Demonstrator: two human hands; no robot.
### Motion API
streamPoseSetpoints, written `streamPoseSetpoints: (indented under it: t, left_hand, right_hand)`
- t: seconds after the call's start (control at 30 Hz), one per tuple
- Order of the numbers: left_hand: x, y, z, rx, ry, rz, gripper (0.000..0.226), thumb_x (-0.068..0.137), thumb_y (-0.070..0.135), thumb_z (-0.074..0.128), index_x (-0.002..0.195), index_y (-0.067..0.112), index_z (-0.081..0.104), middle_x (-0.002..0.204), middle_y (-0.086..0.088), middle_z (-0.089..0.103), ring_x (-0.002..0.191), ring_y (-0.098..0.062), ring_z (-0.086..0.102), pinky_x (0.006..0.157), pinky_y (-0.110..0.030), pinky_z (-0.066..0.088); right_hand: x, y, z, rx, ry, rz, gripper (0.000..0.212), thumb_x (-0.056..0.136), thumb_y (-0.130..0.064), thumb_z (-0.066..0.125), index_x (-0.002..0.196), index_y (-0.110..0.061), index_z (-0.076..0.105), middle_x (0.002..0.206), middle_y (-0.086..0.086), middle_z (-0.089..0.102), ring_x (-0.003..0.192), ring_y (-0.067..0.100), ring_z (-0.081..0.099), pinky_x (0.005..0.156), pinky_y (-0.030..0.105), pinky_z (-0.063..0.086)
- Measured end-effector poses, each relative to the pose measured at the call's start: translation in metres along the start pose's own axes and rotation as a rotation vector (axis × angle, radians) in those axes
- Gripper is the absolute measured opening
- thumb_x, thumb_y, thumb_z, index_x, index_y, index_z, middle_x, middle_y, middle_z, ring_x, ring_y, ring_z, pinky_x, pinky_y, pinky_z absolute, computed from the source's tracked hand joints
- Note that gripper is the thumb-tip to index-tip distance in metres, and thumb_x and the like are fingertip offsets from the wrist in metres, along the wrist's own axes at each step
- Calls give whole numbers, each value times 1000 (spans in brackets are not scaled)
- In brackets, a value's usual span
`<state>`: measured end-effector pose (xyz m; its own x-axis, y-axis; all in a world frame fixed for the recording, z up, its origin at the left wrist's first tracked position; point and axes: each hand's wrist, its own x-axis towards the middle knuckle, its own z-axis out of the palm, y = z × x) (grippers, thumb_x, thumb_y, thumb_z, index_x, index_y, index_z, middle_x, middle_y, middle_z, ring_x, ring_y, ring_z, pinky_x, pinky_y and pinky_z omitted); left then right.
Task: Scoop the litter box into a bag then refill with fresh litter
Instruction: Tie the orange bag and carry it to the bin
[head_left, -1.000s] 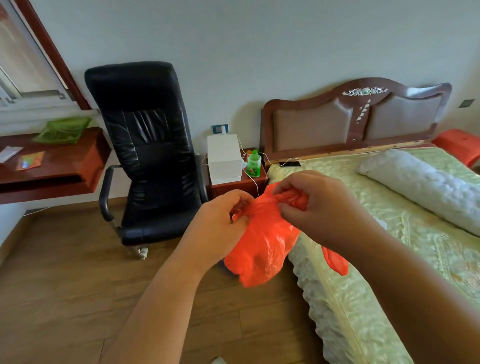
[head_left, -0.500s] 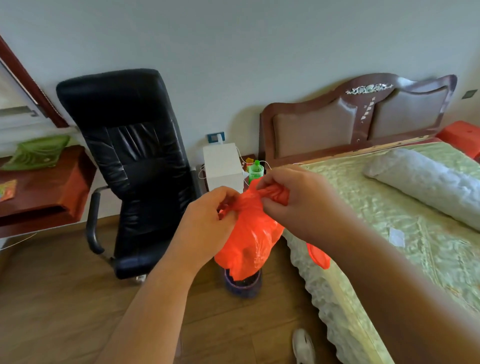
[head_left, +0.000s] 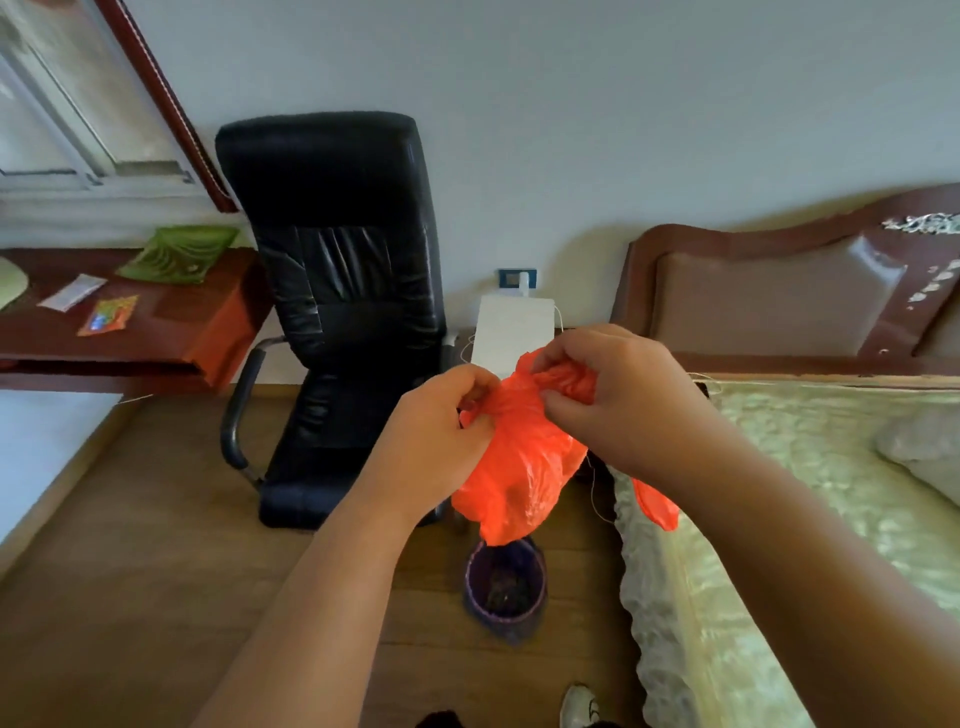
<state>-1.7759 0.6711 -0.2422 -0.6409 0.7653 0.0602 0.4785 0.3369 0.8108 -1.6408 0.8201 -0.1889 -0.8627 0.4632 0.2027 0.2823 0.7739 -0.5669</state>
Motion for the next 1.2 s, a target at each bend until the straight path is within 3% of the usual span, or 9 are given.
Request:
streamPoseSetpoints:
  t: [0.17, 0.33, 0.43, 0.67, 0.83, 0.93, 1.07, 1.2]
  left_hand:
    - [33, -24, 19, -5, -69, -89, 31, 97, 18, 63, 117, 42, 65, 111, 23, 68, 106, 3, 64, 96, -33, 58]
    - [64, -71, 39, 30, -180, -136, 31, 95, 23, 67, 118, 43, 62, 111, 22, 67, 105, 4, 62, 93, -30, 57]
    - [80, -107, 58, 29, -225, -179, 30, 95, 27, 68, 117, 46, 61, 111, 22, 68, 103, 2, 63, 89, -33, 59]
    - [97, -217, 125, -14, -226, -300, 21, 97, 24, 67, 110, 39, 67, 102, 19, 71, 94, 2, 67, 82, -26, 58]
    - [100, -305, 185, 28, -253, -408, 23, 93, 14, 65, 106, 34, 69, 95, 14, 72, 90, -7, 69, 79, -30, 58]
    - [99, -359, 223, 41, -245, -455, 26, 91, 13, 64, 108, 33, 70, 101, 12, 75, 96, -11, 70, 86, -36, 58]
    - [93, -430, 277, 89, -215, -502, 30, 88, 10, 64, 109, 29, 74, 103, 9, 76, 98, -12, 70, 87, -30, 56]
    - [81, -496, 331, 92, -185, -552, 28, 83, 10, 63, 100, 28, 75, 94, 7, 77, 96, -20, 70, 87, -38, 58]
  right_hand:
    - [35, 37, 26, 21, -80, 22, 29, 80, -18, 69, 104, -33, 72, 100, -16, 64, 95, 1, 56, 76, 3, 37]
    - [56, 76, 76, 56, -141, 98, 29, 80, -14, 71, 103, -32, 71, 99, -15, 63, 88, -9, 52, 73, -1, 36]
    - [63, 101, 117, 95, -155, 150, 27, 80, -13, 72, 99, -31, 71, 100, -14, 64, 89, -2, 55, 74, 3, 39]
    - [64, 167, 227, 201, -255, 267, 26, 85, -16, 71, 106, -31, 71, 109, -16, 59, 92, -3, 58, 77, 6, 42]
    - [53, 218, 312, 267, -320, 358, 31, 79, -15, 71, 107, -27, 73, 113, -9, 60, 96, 8, 63, 90, 29, 55]
    - [45, 251, 361, 269, -386, 386, 44, 76, -8, 71, 115, -29, 70, 118, -12, 54, 101, 8, 60, 91, 23, 52]
    - [29, 297, 428, 254, -494, 444, 57, 74, -6, 68, 123, -36, 64, 126, -12, 49, 106, 7, 56, 79, 9, 43]
    - [7, 339, 490, 258, -537, 506, 62, 77, -4, 63, 131, -34, 58, 131, -8, 47, 105, 12, 57, 75, 22, 55]
